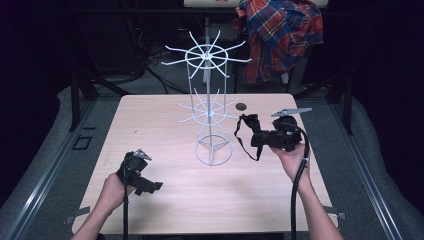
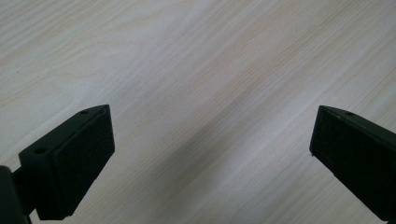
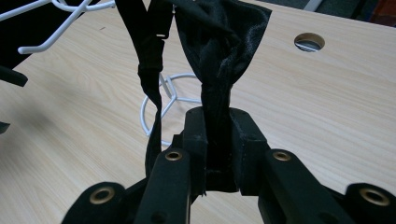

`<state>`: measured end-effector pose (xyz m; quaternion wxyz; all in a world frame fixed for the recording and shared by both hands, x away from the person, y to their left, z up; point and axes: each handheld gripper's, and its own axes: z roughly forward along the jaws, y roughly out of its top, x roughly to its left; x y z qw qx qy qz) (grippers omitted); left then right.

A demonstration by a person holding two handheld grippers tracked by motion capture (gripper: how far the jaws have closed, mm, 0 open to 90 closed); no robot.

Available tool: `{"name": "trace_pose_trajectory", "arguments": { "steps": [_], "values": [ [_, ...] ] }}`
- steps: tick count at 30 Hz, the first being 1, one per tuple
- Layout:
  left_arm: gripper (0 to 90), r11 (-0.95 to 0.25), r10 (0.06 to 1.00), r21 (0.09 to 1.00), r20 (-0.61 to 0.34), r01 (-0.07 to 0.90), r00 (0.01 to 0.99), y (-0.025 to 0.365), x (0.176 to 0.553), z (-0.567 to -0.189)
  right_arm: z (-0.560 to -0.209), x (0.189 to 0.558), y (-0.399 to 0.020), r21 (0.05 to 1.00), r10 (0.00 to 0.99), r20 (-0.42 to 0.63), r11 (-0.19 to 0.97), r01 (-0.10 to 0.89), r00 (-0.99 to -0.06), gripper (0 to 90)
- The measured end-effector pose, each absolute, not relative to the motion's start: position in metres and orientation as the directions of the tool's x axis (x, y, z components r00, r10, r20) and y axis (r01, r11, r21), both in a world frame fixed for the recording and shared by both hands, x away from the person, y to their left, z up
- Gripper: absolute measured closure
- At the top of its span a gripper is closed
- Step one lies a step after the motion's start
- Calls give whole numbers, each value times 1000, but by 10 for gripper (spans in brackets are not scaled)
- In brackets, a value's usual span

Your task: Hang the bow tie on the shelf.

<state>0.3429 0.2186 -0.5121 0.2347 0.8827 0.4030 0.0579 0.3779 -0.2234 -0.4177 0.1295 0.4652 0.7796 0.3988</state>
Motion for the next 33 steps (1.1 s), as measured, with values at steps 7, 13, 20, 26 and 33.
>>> {"name": "trace_pose_trajectory", "arguments": {
  "steps": [7,13,20,26,33],
  "values": [
    [0,-563,741,462,-87,686,666,219,343,-512,-419,384,-226,741,827,215,208,638,-520,780],
    [0,-564,740,462,-86,684,667,219,343,-512,-419,383,-228,742,824,228,198,640,-519,780],
    [0,-563,741,465,-83,683,666,219,342,-512,-416,381,-227,751,820,218,206,627,-530,780],
    [0,-563,739,463,-88,685,668,219,342,-512,-414,383,-233,757,822,227,189,626,-523,780],
    [0,-569,737,456,-86,684,670,218,343,-513,-413,391,-237,761,817,250,167,627,-520,780]
  ]
}}
